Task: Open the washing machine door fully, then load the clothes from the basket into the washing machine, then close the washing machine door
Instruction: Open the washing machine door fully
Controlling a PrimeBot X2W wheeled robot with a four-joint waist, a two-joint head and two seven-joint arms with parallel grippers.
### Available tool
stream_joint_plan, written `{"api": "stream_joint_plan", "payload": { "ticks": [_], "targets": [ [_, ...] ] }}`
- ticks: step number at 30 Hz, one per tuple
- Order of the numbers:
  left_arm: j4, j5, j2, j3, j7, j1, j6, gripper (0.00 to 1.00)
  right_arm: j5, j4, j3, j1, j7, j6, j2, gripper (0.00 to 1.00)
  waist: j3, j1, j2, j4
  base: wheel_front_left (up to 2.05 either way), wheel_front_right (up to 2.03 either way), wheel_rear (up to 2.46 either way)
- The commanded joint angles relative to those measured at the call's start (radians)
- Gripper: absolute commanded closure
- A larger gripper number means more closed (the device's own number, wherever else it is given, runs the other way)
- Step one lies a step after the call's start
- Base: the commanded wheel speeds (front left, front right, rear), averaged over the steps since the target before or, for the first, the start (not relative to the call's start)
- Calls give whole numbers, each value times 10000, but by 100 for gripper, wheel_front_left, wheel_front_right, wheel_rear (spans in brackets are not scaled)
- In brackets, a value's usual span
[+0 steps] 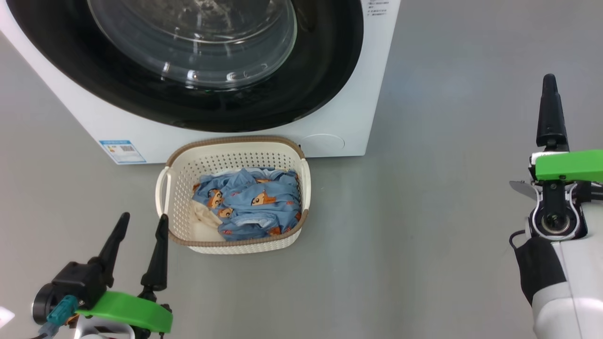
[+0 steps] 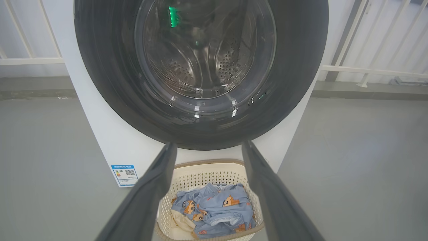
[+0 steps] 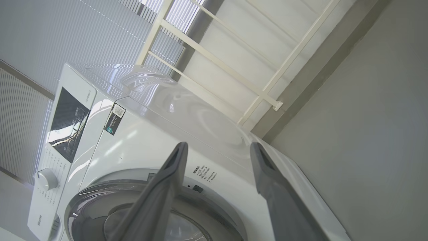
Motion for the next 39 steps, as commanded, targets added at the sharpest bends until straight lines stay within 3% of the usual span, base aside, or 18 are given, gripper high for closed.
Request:
{"api": "stream_joint_plan", "payload": {
  "ticks": [1,2,11,26,32,39],
  "targets": [
    [-218,-16,191,297,-65,-383,-27,0,671,-33,46,-484,400,16,87,78,177,-1,0,105,0,0,0],
    [-214,-35,199,272,-65,-402,-27,0,942,64,-39,-619,579,16,66,100,234,-1,0,130,0,0,0],
    [-219,-123,248,77,-65,-604,-27,0,2177,875,-325,-1732,2150,16,-257,100,669,-1,0,361,0,0,0],
    [-733,-163,144,-75,-65,-1220,-27,0,2737,1973,-283,-4336,5297,16,-998,100,1966,-1,0,646,0,0,0],
    [-1101,-106,48,-55,-65,-1518,-27,0,2861,2003,-95,-5212,6656,16,-997,100,2456,-1,0,773,0,0,0],
    [-1456,-63,-43,-75,-65,-1840,-27,0,2846,1937,-108,-5933,7520,16,-852,100,2855,-1,0,1013,0,0,0]
  ]
}}
